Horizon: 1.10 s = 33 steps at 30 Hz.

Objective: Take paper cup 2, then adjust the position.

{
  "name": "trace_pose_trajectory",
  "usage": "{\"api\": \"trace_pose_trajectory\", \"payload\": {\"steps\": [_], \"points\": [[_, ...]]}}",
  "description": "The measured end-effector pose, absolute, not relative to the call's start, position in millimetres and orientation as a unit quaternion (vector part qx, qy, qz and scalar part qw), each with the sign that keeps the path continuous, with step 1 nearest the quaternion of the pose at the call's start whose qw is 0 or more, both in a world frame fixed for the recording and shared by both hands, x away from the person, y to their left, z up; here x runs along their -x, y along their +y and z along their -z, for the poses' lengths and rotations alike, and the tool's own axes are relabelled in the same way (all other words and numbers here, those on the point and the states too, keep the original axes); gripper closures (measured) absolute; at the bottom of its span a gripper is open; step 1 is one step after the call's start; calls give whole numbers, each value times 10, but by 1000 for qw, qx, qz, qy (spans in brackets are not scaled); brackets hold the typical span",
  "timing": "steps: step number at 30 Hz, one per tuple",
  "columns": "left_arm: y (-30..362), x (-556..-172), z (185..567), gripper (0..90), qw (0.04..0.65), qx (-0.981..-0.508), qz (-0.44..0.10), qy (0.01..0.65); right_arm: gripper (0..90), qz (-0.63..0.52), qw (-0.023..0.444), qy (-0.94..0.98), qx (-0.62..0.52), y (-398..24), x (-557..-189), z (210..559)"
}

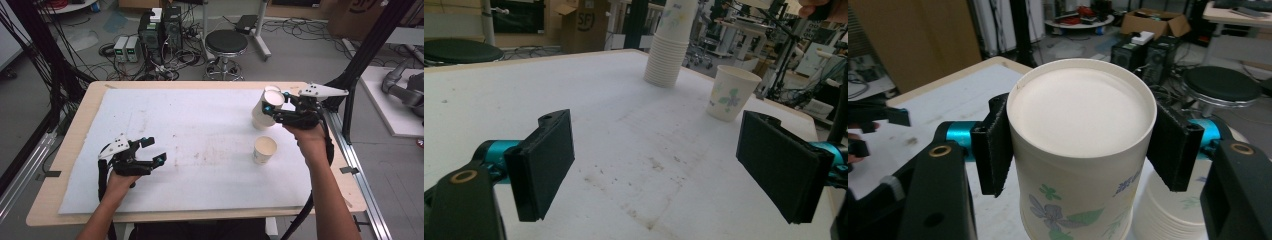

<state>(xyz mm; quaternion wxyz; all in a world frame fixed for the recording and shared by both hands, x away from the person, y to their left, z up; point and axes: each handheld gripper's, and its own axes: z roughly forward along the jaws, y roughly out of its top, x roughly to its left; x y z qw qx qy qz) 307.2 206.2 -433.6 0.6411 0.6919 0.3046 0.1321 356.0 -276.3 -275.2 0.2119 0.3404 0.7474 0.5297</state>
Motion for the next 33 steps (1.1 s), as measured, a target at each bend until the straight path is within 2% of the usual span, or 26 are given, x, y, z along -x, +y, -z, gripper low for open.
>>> {"api": "trace_pose_trajectory", "payload": {"steps": [10,23,33], "points": [[2050,-3049,4314,155,650,-688,-135,292,353,-541,170,771,-288,-2473,-3351,3030],[2070,-3030,4310,157,643,-696,-167,273,354,-536,148,788,-265,-2235,-3308,3266],[1987,-3022,4307,152,654,-693,-132,273,354,-542,140,789,-252,-2176,-3275,3281]]}}
